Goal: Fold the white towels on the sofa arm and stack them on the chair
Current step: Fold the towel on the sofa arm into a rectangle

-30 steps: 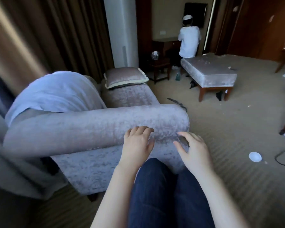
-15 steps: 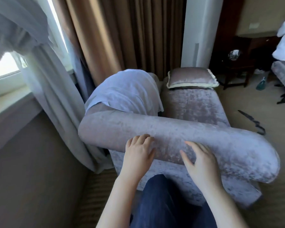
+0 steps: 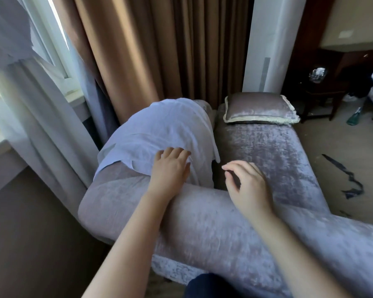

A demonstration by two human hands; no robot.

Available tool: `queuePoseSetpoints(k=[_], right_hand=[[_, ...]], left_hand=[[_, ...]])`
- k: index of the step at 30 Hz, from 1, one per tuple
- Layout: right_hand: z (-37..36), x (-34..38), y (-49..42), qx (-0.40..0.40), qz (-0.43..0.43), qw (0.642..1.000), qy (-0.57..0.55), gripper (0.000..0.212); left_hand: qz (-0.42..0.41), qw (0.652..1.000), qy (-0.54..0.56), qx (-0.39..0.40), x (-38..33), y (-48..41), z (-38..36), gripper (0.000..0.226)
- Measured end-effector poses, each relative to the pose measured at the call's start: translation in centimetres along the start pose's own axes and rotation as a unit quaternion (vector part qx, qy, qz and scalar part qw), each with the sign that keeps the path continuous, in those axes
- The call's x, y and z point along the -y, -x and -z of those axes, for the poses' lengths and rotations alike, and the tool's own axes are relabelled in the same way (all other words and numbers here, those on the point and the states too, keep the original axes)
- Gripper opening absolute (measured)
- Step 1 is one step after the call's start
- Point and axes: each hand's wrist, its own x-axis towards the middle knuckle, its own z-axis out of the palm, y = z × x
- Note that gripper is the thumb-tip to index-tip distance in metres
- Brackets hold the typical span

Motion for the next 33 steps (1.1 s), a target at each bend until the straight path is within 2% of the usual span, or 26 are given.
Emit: queuePoseSetpoints(k=[2,4,8,11,13,16,20,22,25,29,31,33], right_hand=[[-2.4,0.0,-2.4,0.003,0.016,1.000,-0.012,0.022],[-5.0,0.1,-4.7,0.019,0.025,0.999,-0.011,0.024],[-9.8,-0.1,-8.6,0.069,0.010,0.997,0.038,0.012],[-12.6,-0.1,-10.2,0.157,-0.021,0.985,0.072,0.019],[-14.1,-0.4,-10.3,0.180,-0.023,0.980,0.077,0.025],[-14.9,-1.1,-10.2,0.165,-0.029,0.984,0.054,0.023],[-14.6,-2.0,-10.4,0.098,-0.048,0.994,0.011,0.001],[-14.4,-1.7,-10.4,0.109,-0.037,0.993,-0.030,0.005],[-14.8,-0.8,-9.9,0.161,0.003,0.986,-0.040,0.021],[-14.6,-1.1,-10.1,0.099,0.008,0.994,-0.046,0.005],[-14.3,-1.0,-10.2,0.080,0.013,0.995,-0.065,0.006],[-14.0,-0.5,-10.5,0.080,-0.021,0.991,-0.102,0.009]], left_hand=[[0.003,0.999,-0.033,-0.017,2.5,-2.8,-1.2,0.027],[0.043,0.997,-0.053,-0.033,4.3,-4.2,-2.5,0.029],[0.087,0.994,-0.043,-0.051,5.2,-4.4,-4.5,0.032],[0.111,0.991,-0.011,-0.076,5.8,-4.5,-4.7,0.032],[0.118,0.990,-0.001,-0.080,6.0,-4.5,-4.8,0.031],[0.116,0.990,-0.001,-0.079,6.0,-4.4,-5.0,0.031],[0.106,0.992,-0.004,-0.075,6.3,-4.3,-5.1,0.027],[0.109,0.991,-0.003,-0.073,6.3,-4.3,-5.1,0.024],[0.108,0.991,-0.009,-0.073,6.2,-4.4,-5.0,0.023],[0.132,0.989,-0.015,-0.068,5.9,-4.5,-4.8,0.037],[0.140,0.988,-0.013,-0.068,5.9,-4.5,-4.9,0.039],[0.143,0.987,-0.009,-0.073,5.9,-4.4,-4.9,0.040]])
